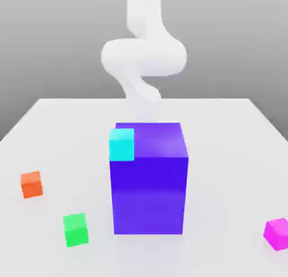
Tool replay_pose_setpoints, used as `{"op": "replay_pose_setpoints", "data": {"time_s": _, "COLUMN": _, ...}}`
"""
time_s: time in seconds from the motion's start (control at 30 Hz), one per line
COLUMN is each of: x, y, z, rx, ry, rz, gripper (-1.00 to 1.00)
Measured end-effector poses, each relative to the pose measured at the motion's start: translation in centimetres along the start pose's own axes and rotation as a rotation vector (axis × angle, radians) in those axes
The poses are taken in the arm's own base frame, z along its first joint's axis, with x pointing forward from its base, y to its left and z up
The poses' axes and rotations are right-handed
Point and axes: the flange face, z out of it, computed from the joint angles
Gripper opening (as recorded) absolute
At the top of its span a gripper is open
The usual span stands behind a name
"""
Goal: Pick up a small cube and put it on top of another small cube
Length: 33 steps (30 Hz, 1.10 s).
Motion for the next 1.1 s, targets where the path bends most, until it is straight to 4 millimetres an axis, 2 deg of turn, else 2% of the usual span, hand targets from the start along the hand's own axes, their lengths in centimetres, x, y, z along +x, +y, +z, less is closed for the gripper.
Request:
{"op": "replay_pose_setpoints", "data": {"time_s": 0.17, "x": -2.7, "y": -1.8, "z": 6.7, "rx": -0.050, "ry": -0.102, "rz": 0.172, "gripper": 0.00}}
{"op": "replay_pose_setpoints", "data": {"time_s": 0.3, "x": -5.5, "y": -2.8, "z": 11.6, "rx": -0.107, "ry": -0.167, "rz": 0.301, "gripper": 0.00}}
{"op": "replay_pose_setpoints", "data": {"time_s": 0.6, "x": -14.2, "y": -3.7, "z": 21.9, "rx": -0.283, "ry": -0.257, "rz": 0.574, "gripper": 0.00}}
{"op": "replay_pose_setpoints", "data": {"time_s": 0.87, "x": -24.0, "y": -2.5, "z": 29.4, "rx": -0.470, "ry": -0.262, "rz": 0.789, "gripper": 0.00}}
{"op": "replay_pose_setpoints", "data": {"time_s": 1.1, "x": -32.7, "y": 0.6, "z": 34.6, "rx": -0.635, "ry": -0.195, "rz": 0.966, "gripper": 0.00}}
